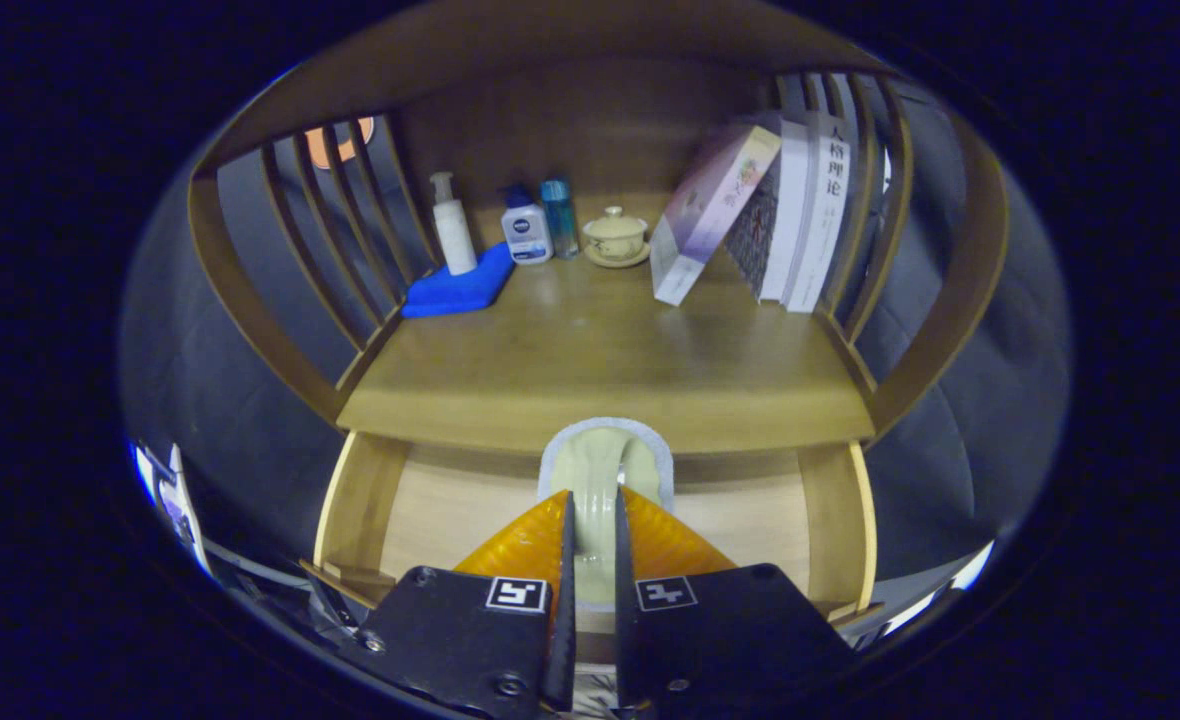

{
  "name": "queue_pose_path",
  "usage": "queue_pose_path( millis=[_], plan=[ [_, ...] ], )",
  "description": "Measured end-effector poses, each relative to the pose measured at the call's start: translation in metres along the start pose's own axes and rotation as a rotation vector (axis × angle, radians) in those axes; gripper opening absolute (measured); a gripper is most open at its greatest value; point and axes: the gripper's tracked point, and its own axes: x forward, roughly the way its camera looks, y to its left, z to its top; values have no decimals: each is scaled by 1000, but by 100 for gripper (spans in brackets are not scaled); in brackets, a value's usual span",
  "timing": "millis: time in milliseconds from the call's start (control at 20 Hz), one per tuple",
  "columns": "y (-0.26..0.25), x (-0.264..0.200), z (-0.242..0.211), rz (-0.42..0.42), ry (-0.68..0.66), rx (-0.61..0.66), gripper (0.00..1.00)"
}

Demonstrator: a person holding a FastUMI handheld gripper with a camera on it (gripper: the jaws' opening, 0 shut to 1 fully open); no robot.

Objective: Pull open the drawer, take out the items inside it, and place them on the countertop above the cabinet.

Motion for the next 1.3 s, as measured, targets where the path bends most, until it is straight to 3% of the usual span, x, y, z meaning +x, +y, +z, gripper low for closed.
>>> queue_pose_path(
  millis=[700, 1150, 1300],
  plan=[
    [6, 64, 94, -28, 61, 68, 19],
    [13, 107, 121, -72, 80, -11, 19],
    [18, 107, 120, -55, 72, 4, 32]
  ],
)
